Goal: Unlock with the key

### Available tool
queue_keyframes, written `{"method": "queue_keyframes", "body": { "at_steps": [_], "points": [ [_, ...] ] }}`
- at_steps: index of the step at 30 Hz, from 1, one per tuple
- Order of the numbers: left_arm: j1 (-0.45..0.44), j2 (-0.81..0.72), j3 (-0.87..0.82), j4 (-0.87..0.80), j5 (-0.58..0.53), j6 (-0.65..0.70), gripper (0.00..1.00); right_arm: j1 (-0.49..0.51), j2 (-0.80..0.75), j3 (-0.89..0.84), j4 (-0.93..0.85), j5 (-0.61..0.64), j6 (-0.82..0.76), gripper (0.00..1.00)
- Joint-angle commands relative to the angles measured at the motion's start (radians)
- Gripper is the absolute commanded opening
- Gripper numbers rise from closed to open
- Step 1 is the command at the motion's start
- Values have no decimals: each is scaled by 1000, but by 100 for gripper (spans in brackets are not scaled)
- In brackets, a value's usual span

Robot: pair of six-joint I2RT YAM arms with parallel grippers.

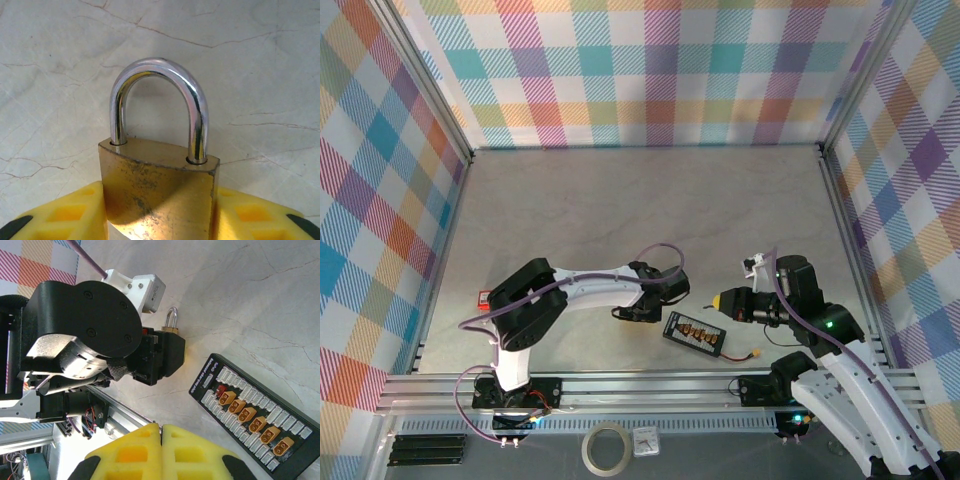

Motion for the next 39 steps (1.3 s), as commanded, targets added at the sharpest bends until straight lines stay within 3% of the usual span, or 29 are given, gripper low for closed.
{"method": "queue_keyframes", "body": {
  "at_steps": [1,11,21,39],
  "points": [
    [15,74,-82,39,48,2,39,-5,-8,-12,-17,5,-19,0],
    [16,-48,-127,129,48,25,17,-4,-9,-18,-15,8,-12,0],
    [56,-211,-220,250,107,44,2,-4,4,-14,-8,7,-12,0],
    [131,-270,-245,166,127,118,0,-4,25,-30,18,4,-6,0]
  ]
}}
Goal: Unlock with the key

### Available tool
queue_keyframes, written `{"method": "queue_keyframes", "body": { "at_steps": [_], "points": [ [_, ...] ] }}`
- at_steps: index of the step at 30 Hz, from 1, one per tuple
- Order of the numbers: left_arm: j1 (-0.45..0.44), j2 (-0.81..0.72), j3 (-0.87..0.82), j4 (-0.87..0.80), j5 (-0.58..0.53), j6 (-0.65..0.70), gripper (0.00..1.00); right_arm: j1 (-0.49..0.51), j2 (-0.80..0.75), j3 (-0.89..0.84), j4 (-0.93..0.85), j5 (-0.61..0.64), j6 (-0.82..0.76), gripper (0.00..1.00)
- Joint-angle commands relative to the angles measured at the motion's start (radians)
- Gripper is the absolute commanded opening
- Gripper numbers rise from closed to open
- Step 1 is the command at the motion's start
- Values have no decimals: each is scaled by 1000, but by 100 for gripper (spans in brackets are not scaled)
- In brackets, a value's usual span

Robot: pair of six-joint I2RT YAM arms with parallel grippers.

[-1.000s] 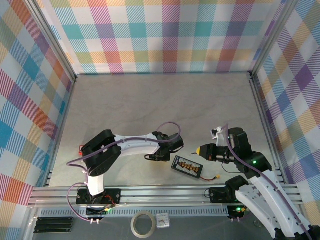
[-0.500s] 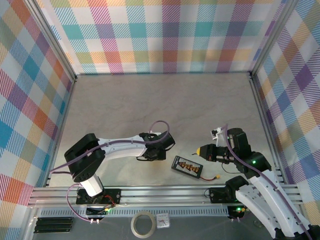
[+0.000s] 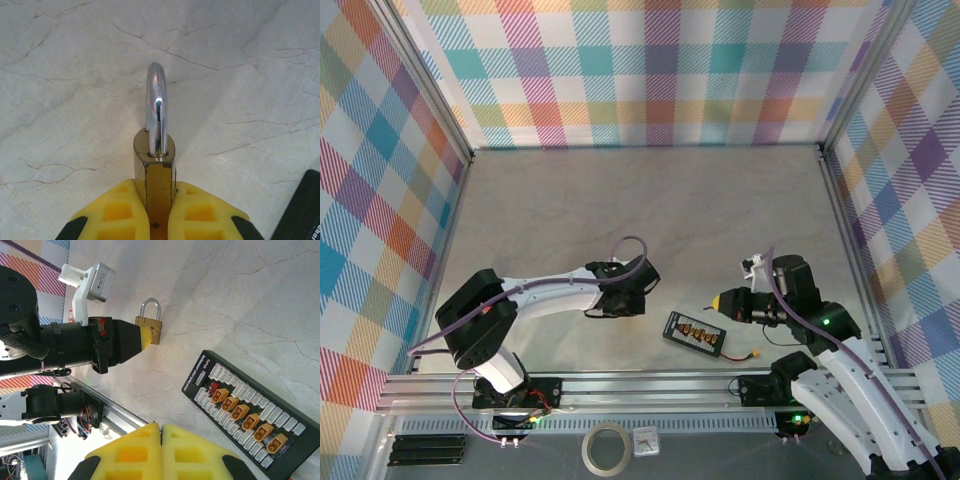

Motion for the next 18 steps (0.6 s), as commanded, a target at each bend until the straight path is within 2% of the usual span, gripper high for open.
{"method": "queue_keyframes", "body": {
  "at_steps": [1,6,11,18],
  "points": [
    [20,18,16,-75,10,40,0,-5,5,-14,18,-4,-6,0],
    [21,62,67,-112,19,58,0,-4,12,-14,22,-5,-6,0],
    [30,69,91,-117,29,64,20,-4,12,-17,18,-7,-10,0],
    [44,99,136,-133,54,93,24,-5,9,-20,17,-4,-9,0]
  ]
}}
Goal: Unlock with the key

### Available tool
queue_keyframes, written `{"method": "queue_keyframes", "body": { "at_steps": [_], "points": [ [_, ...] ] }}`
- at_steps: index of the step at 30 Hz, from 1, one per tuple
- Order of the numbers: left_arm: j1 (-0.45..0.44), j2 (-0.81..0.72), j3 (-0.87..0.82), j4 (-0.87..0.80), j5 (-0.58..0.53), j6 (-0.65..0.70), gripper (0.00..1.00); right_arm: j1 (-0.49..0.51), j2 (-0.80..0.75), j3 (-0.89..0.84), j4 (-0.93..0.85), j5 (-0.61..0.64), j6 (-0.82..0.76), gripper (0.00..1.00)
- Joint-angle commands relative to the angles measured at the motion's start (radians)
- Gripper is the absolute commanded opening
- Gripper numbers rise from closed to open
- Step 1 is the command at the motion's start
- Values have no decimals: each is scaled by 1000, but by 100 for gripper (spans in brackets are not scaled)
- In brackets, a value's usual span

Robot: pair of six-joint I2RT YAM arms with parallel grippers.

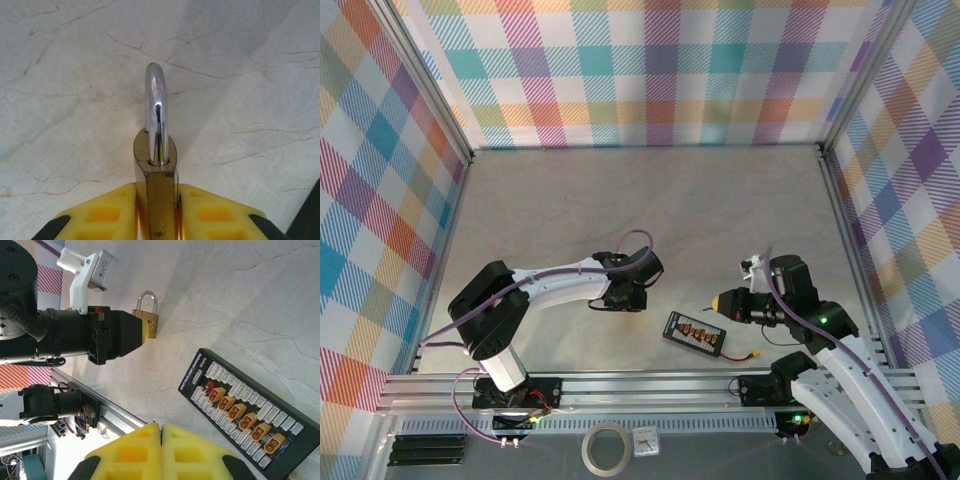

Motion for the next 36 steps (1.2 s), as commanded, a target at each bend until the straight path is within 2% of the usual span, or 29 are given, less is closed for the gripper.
{"method": "queue_keyframes", "body": {
  "at_steps": [1,15,36],
  "points": [
    [15,19,40,-42,24,26,24,-4,-3,-8,10,-5,-10,0],
    [52,58,105,-89,77,65,32,-4,-1,-15,10,7,-9,0],
    [97,202,220,-198,89,133,31,-4,-19,-17,-1,16,-12,0]
  ]
}}
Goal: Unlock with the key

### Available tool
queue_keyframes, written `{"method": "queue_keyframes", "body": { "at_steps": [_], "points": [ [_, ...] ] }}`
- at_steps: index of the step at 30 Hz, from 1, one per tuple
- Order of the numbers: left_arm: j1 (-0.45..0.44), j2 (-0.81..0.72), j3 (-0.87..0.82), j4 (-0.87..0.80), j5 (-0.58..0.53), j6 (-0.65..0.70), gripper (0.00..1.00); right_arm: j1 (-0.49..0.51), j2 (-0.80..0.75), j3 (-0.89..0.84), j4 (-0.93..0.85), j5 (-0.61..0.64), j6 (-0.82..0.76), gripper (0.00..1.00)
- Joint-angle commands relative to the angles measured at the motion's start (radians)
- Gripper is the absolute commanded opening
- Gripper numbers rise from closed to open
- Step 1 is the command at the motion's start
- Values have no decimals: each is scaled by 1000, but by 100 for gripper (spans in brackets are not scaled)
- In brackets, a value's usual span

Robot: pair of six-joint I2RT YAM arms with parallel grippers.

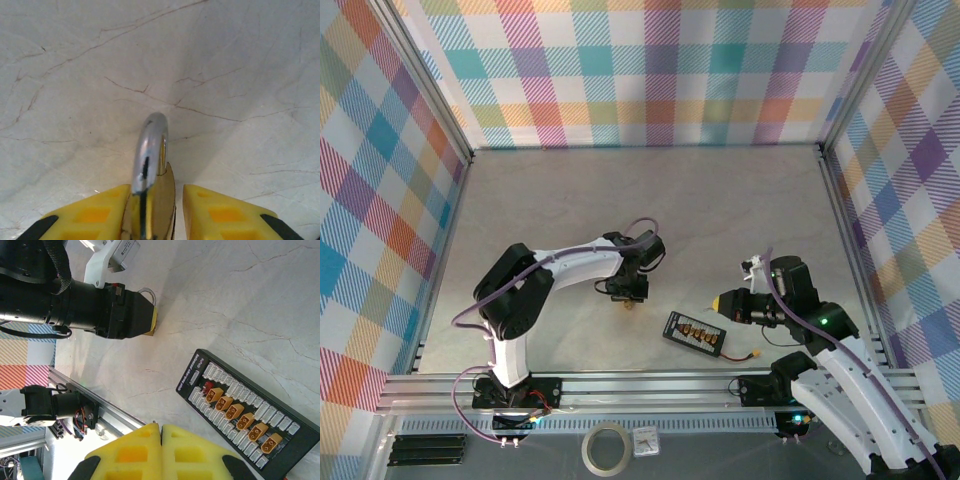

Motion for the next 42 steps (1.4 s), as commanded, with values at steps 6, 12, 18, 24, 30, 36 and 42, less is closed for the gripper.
{"method": "queue_keyframes", "body": {
  "at_steps": [6,12,18,24,30,36,42],
  "points": [
    [8,19,1,-20,29,9,20,-5,-7,-12,1,6,-11,0],
    [8,-51,-96,21,40,-26,2,-5,0,-11,11,2,-4,0],
    [8,-325,-177,262,46,-162,0,-4,12,-17,210,-95,142,0],
    [10,-550,-172,746,-20,-295,0,-4,45,23,652,-56,395,0],
    [11,-594,-225,1237,-57,-420,0,-4,143,106,942,40,504,0],
    [17,-543,-266,1630,-72,-552,0,-3,246,127,1201,71,619,0],
    [16,-447,-295,1876,-95,-691,0,-2,276,114,1301,104,664,0]
  ]
}}
